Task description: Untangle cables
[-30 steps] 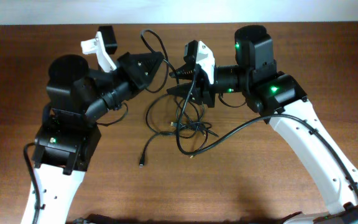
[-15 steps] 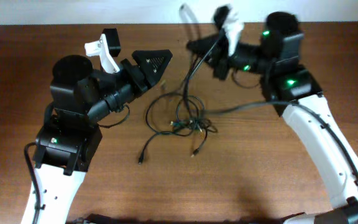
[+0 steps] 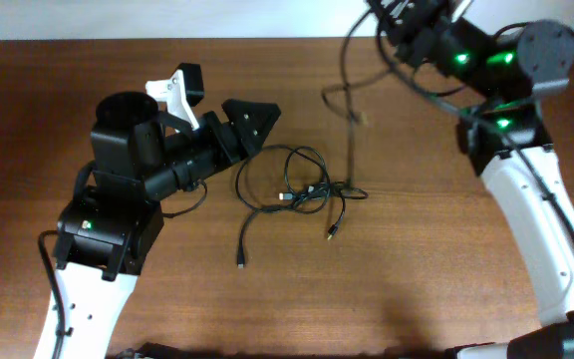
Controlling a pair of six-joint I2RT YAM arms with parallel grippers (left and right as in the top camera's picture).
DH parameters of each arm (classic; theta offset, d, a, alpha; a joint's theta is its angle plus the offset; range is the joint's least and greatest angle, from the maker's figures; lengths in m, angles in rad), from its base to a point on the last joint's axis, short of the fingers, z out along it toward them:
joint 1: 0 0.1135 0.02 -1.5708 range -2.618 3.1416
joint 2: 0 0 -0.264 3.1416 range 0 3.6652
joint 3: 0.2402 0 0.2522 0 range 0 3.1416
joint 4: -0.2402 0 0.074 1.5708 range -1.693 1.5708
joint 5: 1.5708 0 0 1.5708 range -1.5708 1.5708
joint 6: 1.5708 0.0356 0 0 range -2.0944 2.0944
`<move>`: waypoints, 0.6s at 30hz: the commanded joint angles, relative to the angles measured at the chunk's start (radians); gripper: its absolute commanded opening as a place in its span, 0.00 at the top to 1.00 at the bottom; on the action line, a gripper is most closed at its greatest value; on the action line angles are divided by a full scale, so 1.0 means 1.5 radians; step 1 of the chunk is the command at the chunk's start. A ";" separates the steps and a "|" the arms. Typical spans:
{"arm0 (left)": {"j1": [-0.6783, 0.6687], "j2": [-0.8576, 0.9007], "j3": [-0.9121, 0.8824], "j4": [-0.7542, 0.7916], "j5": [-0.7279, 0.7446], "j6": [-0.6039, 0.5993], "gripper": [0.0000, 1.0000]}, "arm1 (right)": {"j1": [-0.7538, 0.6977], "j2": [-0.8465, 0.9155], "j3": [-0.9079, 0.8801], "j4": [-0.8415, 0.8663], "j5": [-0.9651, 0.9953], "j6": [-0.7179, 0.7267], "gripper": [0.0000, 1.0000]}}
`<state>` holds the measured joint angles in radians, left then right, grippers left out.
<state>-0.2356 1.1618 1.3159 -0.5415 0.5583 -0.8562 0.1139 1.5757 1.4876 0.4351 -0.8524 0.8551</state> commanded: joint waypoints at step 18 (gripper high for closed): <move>-0.003 0.001 0.009 -0.114 -0.138 0.328 0.18 | -0.529 -0.004 0.003 -0.525 0.454 -0.533 0.96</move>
<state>-0.2363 1.1618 1.3170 -0.6991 0.3725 -0.3843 -0.5781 1.5818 1.4849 -0.3531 -0.1997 0.0708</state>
